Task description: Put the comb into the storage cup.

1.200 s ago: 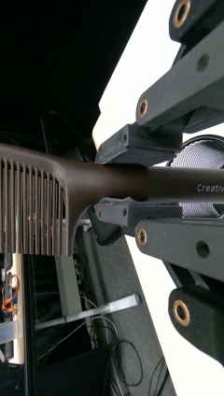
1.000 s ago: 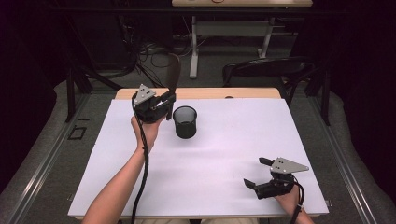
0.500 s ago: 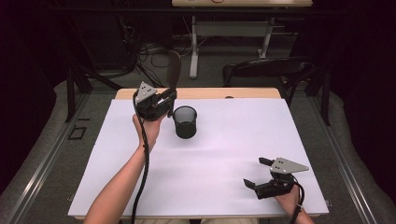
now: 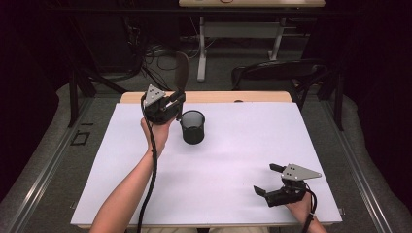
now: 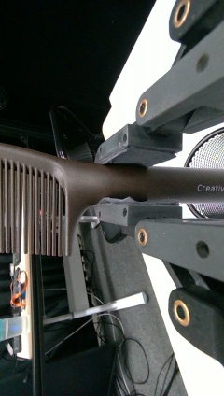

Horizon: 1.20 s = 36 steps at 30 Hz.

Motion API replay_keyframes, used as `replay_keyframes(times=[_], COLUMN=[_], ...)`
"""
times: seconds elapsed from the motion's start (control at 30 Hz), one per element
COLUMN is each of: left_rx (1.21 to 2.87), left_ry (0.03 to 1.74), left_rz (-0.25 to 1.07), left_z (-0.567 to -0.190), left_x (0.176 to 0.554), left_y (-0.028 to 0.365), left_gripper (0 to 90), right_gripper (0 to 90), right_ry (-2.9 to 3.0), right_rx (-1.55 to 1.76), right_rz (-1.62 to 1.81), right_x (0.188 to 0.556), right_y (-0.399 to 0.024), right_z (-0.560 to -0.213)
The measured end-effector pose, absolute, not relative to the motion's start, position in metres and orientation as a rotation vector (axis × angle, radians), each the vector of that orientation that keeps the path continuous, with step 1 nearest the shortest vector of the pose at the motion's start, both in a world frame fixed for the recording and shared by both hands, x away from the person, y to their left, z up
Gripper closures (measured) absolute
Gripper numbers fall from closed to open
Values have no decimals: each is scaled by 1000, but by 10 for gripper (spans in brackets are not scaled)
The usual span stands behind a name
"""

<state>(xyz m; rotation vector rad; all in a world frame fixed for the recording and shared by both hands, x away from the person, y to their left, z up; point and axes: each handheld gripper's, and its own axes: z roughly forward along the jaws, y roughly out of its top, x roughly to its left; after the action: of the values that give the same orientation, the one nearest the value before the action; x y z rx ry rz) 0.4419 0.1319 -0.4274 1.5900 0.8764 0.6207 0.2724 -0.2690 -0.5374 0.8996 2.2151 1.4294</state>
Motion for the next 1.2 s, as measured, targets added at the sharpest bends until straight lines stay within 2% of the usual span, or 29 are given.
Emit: replay_keyframes(times=[1.2], left_rx=[1539], left_ry=[838], left_rz=[632], left_z=[-439], left_x=[454], left_y=[113], left_gripper=[725], right_gripper=[0], right_ry=[2217], right_rx=[897], right_rz=[1435], right_x=[272], right_y=[-269], right_z=[-537])
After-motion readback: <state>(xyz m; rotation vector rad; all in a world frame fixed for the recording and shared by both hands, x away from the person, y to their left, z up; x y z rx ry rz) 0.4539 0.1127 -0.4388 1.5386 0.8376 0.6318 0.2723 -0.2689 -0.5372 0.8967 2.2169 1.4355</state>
